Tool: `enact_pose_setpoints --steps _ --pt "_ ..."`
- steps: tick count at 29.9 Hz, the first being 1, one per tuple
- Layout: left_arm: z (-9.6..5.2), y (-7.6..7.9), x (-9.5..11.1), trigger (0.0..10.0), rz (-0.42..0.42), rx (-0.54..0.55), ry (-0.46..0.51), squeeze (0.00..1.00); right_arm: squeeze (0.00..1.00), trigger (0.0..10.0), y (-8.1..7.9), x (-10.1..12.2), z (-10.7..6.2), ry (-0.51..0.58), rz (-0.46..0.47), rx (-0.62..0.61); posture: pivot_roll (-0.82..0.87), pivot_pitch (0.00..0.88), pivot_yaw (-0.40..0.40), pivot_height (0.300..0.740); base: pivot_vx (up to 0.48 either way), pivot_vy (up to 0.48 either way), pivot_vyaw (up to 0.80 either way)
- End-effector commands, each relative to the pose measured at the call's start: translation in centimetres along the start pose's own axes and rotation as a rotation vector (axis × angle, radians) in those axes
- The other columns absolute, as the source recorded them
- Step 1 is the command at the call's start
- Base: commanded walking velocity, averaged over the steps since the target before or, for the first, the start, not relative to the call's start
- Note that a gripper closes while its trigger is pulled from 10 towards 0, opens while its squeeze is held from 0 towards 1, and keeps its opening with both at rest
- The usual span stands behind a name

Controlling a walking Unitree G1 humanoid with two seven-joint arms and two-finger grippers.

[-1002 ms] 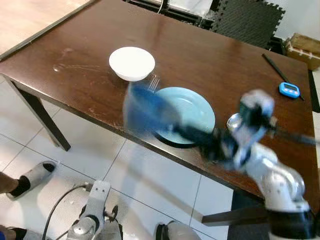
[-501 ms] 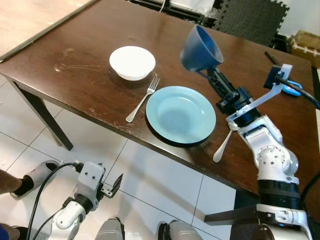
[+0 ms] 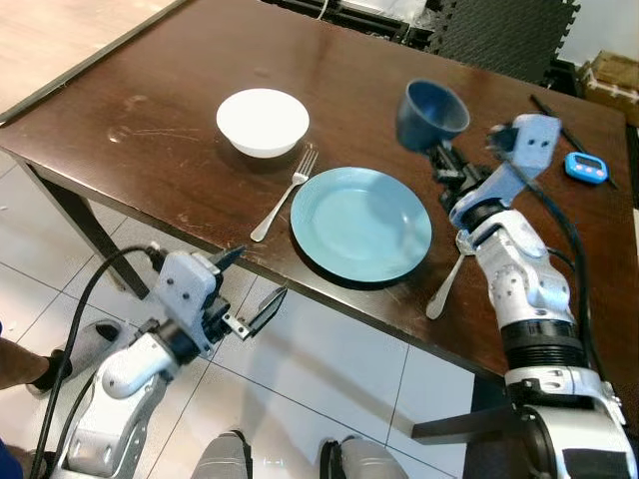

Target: Setting the table

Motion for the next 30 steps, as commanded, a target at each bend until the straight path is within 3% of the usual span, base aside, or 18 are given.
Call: enact_pose_setpoints --steps 1,5,6,7,9,12,18,19,21,30 --pt "0.3 -0.3 0.4 10.0 -0.001 0.002 -0.002 0.0 0.0 10.0 0.3 0.3 0.3 0.007 -0.071 -0.021 0.08 0.122 -0.046 0.74 0.0 0.0 0.0" --pt "1.2 -0.9 0.8 10.0 0.033 -0.002 -0.011 0.0 0.0 10.0 0.6 -0.1 0.5 -0.015 -0.131 -0.052 0.08 0.124 -0.042 0.74 0.0 0.0 0.0" --pt "2.4 -2.0 0.7 10.0 0.079 0.03 -0.044 0.0 0.0 10.0 1.3 -0.3 0.8 -0.026 -0.156 -0.103 0.08 0.129 -0.032 0.74 0.0 0.0 0.0" --pt "2.4 -2.0 0.7 10.0 0.079 0.03 -0.044 0.0 0.0 10.0 1.3 -0.3 0.8 -0.026 -0.156 -0.103 0.08 0.129 -0.032 0.74 0.0 0.0 0.0" --pt "4.0 -3.4 0.9 10.0 0.135 0.085 -0.075 0.0 0.0 10.0 2.0 -0.3 0.9 -0.024 -0.159 -0.149 0.08 0.131 -0.022 0.74 0.0 0.0 0.0" --pt "5.7 -4.1 1.7 10.0 0.153 0.107 -0.076 0.0 0.0 10.0 2.5 -0.5 1.0 -0.032 -0.154 -0.164 0.08 0.137 -0.015 0.74 0.0 0.0 0.0" --pt "7.5 -4.3 2.5 10.0 0.169 0.106 -0.075 0.0 0.0 10.0 3.0 -0.9 1.1 -0.05 -0.126 -0.179 0.08 0.158 0.004 0.74 0.0 0.0 0.0" --pt "9.5 -3.7 3.2 10.0 0.103 0.067 -0.056 0.0 0.0 10.0 3.6 -1.6 1.0 -0.075 -0.063 -0.201 0.08 0.193 0.029 0.74 0.0 0.0 0.0" --pt "10.2 -3.5 3.4 10.0 0.071 0.048 -0.049 0.0 0.0 10.0 3.8 -1.7 1.0 -0.078 -0.031 -0.21 0.08 0.206 0.036 0.74 0.0 0.0 0.0" --pt "11.8 -2.6 3.9 10.0 0.035 0.003 -0.031 0.0 0.0 10.0 4.7 -1.5 0.8 -0.057 0.039 -0.247 0.07 0.24 0.045 0.74 0.0 0.0 0.0"
Point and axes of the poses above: a point about 5 cm out from each wrist's last joint towards the gripper, its own z axis pointing out of the wrist towards the gripper, its own x axis along the axis of the wrist's last joint, y = z × x, the point moved 3 cm from there along z, pointing out of the wrist towards the gripper, and after that the axes turned 3 degrees about -z, right-handed, at the moved point
